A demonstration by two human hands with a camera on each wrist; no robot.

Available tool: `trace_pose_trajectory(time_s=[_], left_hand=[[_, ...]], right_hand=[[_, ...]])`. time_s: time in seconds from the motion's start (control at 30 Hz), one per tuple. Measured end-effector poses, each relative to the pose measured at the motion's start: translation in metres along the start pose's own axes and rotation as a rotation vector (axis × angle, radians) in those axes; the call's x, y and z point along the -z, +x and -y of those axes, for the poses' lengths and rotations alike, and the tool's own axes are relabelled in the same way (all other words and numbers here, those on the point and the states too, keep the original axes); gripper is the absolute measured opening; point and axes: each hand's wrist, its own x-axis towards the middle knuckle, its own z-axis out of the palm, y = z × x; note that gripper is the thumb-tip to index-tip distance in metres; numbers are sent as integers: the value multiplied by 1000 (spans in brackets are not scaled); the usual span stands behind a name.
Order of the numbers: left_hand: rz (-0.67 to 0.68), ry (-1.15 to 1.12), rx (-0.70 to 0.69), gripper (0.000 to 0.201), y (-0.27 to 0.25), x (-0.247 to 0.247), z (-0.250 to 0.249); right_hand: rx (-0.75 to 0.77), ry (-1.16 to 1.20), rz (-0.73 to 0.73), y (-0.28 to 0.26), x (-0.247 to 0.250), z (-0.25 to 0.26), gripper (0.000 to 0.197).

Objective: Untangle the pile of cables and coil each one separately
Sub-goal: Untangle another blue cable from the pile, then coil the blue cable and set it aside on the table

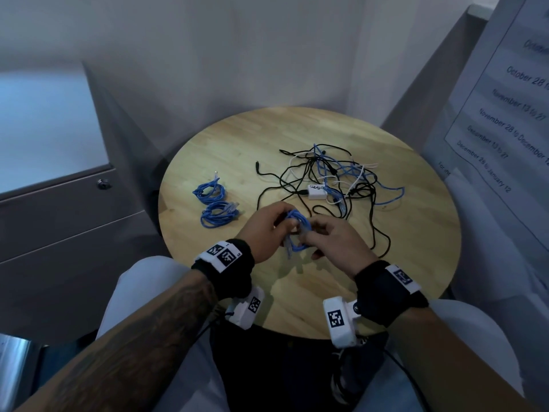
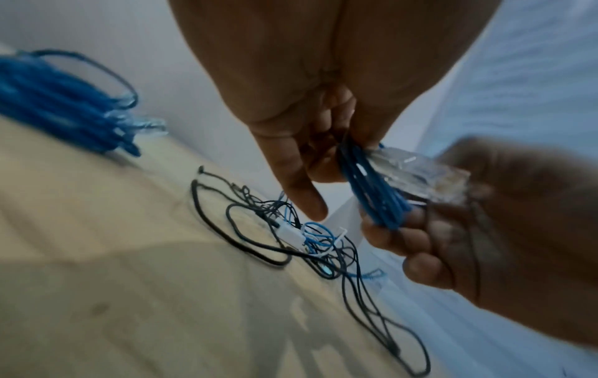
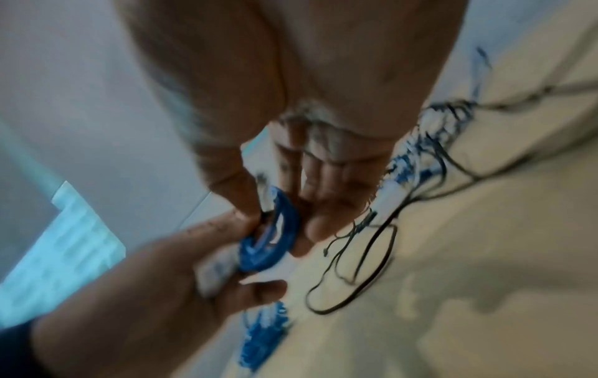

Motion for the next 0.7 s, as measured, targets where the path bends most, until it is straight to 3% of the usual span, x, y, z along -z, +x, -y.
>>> trace_pose_trajectory(time_s=[0.1,0.17,0.37,0.47,0.57,0.7], left_hand=[[-57,-143,91,14,4,6,1],[-55,-185,123,17,5,11,4],[14,-224,145,16,7,34,4],[76,-262,184,16,8,47,6],[63,12,212,16,11,57,24],[54,359,375,18,10,67,47]], right_hand=[[119,-44,-174,-1,-2,-2,9],[142,-91,-212,0,-3,-3,14],[-22,288,-39,6,6,3,21],[-76,326,48,13,3,-1,23],[-80,86,64,21,-1,-6,32],[83,-245,-186,54,17,0,22]])
